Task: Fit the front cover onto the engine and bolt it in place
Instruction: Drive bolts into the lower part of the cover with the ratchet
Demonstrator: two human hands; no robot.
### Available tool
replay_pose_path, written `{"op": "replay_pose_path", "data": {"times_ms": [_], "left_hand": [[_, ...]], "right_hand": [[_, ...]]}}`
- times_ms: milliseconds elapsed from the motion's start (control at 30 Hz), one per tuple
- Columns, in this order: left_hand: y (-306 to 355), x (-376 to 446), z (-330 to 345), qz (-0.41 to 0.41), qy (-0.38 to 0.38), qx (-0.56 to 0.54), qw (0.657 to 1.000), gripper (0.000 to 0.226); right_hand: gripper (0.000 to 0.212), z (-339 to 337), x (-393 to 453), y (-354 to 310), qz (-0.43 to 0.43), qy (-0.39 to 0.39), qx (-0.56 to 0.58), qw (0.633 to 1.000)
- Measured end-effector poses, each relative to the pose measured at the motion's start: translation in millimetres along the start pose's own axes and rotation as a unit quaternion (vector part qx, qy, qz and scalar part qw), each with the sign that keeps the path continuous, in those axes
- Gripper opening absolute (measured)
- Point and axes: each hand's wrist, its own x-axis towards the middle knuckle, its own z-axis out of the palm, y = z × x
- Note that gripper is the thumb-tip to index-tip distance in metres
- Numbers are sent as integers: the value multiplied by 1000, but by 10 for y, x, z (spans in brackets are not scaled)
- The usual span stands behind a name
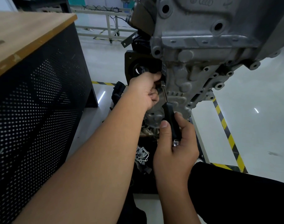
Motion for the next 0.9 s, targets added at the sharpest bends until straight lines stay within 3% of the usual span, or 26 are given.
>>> {"op": "replay_pose_path", "data": {"times_ms": [267, 467, 567, 633, 700, 767, 833, 900], "left_hand": [[-3, 15, 3, 8, 2, 8, 1000, 19], [-2, 9, -5, 9, -8, 15, 1000, 18], [-8, 20, 8, 16, 1, 19, 1000, 17], [-21, 19, 23, 28, 12, 17, 999, 15], [-35, 35, 37, 31, 23, 15, 999, 18], [-40, 25, 23, 30, 32, 24, 999, 20], [-42, -2, 16, 23, 27, 43, 998, 20], [-39, -39, -18, 19, 14, 67, 997, 23]], "right_hand": [[33, 69, -36, -36, 8, 2, -19, 1000], [20, 119, -32, -112, 202, 25, 164, 965], [24, 88, -23, -171, 80, -8, 4, 997], [29, 51, -7, -153, -18, -43, -151, 987], [30, 10, 55, -128, -19, -42, -192, 980], [28, 2, 114, -129, 53, -23, -104, 993], [25, 25, 174, -181, 219, 7, 99, 971], [17, 59, 172, -245, 413, -22, 333, 847]]}}
